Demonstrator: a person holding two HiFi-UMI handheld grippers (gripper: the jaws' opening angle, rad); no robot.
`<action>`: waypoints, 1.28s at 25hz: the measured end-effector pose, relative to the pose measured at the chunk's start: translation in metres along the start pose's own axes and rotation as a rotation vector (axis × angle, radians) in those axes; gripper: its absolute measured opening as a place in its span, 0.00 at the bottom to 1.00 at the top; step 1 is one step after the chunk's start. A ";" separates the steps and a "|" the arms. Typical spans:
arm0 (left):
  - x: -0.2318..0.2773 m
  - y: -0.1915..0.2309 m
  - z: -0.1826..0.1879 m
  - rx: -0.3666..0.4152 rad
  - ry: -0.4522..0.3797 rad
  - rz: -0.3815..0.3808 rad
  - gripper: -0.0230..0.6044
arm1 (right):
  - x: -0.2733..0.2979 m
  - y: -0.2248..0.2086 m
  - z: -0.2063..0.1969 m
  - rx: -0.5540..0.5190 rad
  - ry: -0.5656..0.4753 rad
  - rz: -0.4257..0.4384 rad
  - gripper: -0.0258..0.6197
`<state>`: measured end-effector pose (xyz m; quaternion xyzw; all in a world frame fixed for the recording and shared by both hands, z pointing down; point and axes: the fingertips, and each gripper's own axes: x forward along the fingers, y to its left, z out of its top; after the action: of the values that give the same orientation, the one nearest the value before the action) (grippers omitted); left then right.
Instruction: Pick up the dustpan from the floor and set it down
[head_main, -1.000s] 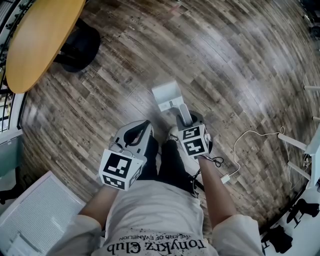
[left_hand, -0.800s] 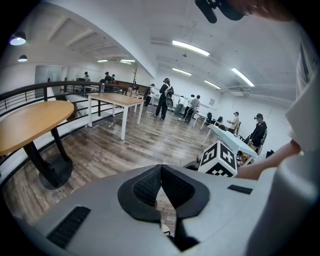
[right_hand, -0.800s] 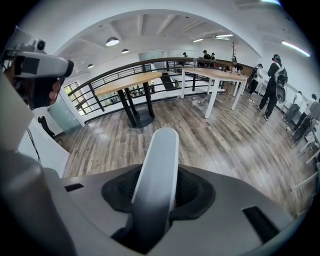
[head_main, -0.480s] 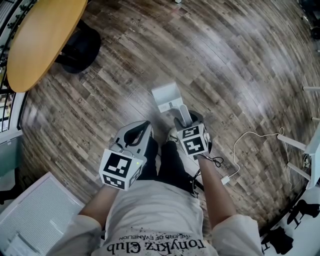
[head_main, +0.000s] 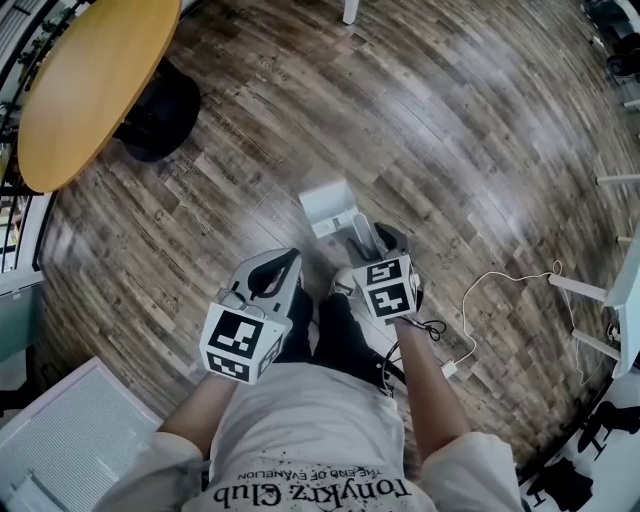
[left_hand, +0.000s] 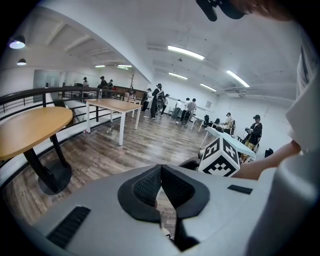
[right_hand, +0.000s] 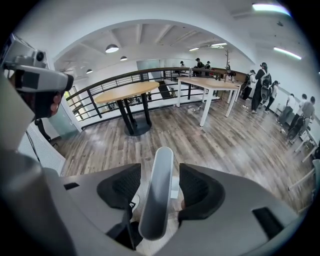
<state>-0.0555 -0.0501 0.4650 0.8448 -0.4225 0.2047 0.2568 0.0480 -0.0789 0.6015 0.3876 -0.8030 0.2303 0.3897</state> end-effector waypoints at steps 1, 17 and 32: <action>-0.002 -0.001 0.001 0.003 -0.005 0.000 0.07 | -0.005 0.002 0.003 0.003 -0.011 0.000 0.40; -0.050 -0.023 0.024 0.068 -0.085 -0.004 0.07 | -0.124 0.037 0.076 0.050 -0.271 -0.020 0.23; -0.085 -0.045 0.040 0.099 -0.128 0.003 0.07 | -0.190 0.052 0.066 0.175 -0.344 -0.073 0.08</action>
<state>-0.0613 0.0002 0.3734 0.8671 -0.4288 0.1711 0.1870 0.0523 -0.0085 0.4056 0.4826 -0.8201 0.2154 0.2195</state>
